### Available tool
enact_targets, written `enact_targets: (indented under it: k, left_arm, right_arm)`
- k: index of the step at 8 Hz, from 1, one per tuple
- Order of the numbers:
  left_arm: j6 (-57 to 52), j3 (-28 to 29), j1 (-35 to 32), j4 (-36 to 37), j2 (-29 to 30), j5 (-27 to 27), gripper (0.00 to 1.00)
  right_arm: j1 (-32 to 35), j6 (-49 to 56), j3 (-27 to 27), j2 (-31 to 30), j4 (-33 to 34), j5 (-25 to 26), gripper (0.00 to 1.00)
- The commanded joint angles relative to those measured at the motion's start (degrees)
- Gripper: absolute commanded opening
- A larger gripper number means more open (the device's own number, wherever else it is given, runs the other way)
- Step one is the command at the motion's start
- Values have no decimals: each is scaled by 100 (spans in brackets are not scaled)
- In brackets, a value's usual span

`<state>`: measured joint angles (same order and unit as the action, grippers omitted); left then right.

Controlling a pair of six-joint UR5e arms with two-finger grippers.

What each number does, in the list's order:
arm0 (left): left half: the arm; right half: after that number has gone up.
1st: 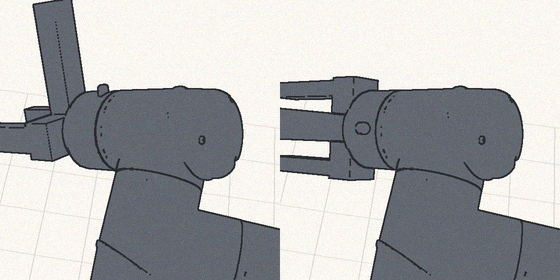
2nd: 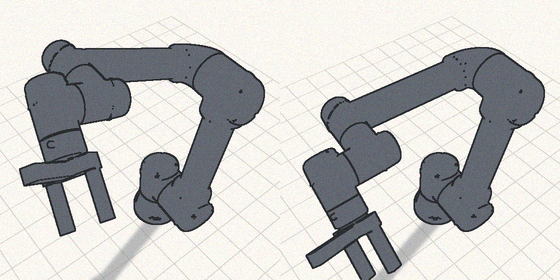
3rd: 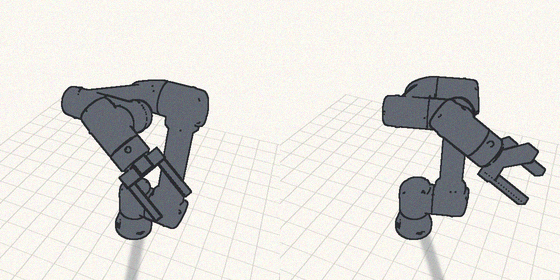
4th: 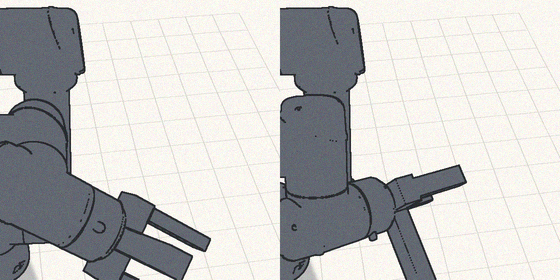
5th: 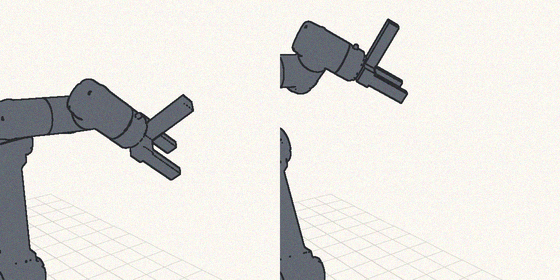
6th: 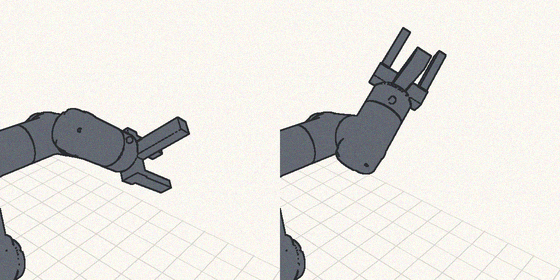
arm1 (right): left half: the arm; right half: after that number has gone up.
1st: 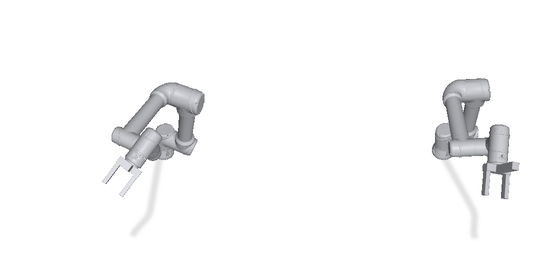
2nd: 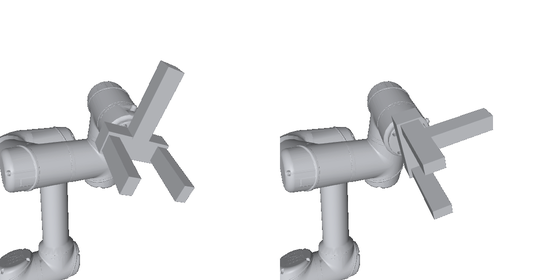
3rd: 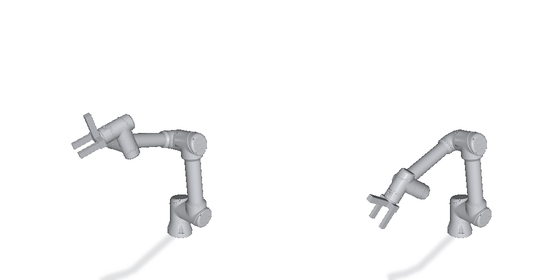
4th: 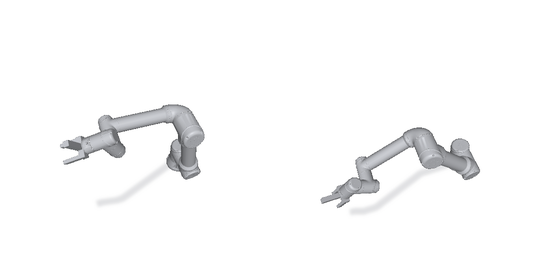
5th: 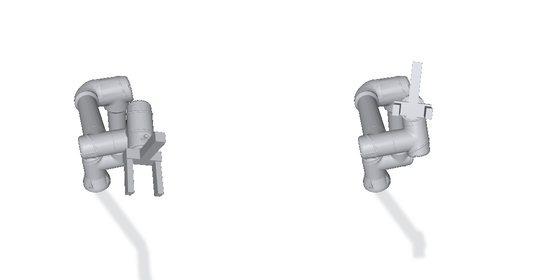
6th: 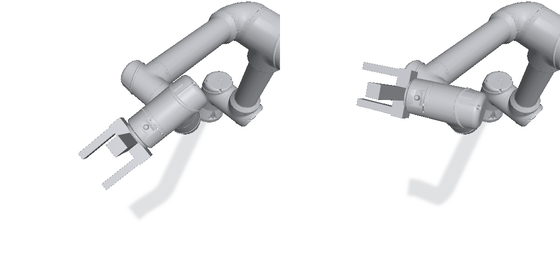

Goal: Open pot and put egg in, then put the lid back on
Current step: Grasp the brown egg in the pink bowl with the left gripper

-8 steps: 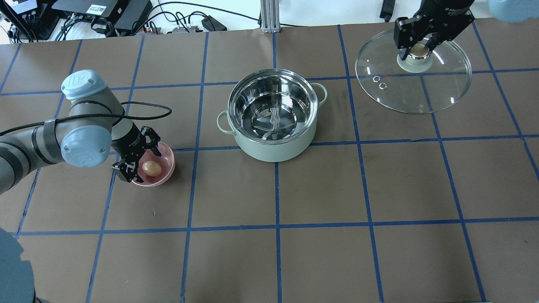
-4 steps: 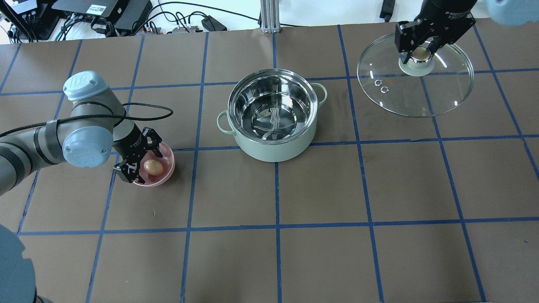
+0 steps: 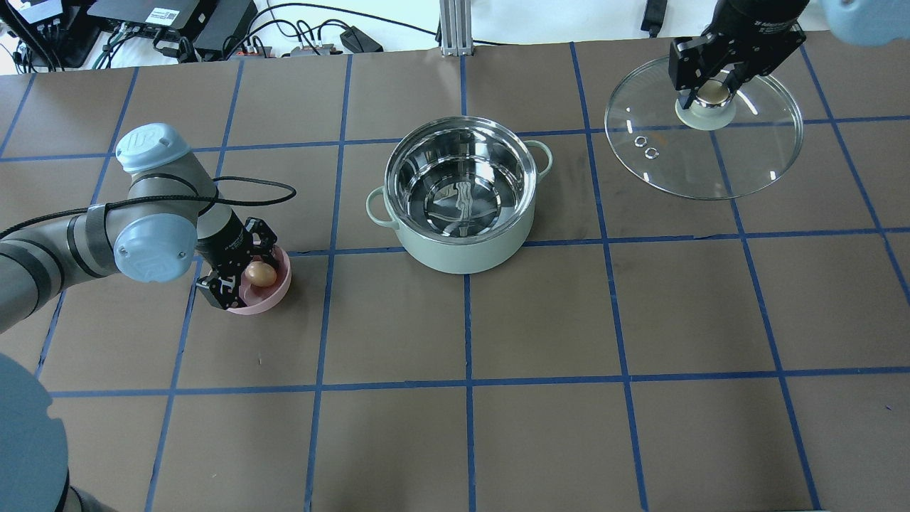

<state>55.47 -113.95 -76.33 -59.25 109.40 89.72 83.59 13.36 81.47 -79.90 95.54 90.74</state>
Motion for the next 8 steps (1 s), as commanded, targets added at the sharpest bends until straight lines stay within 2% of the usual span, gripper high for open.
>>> enact_targets:
  k: [1,6,8]
  left_arm:
    - [-2,14,-5,10,12,2,94]
    - [7,22,-5,1,3,-16,49]
    - [-2,83,-5,-95,-23,2,24]
  right_arm:
    - [-1,0,9,-34,-9,5,0]
    - [-1,0,9,-26,-1,-48,0]
    - [-1,0,9,-34,-1,-22,0]
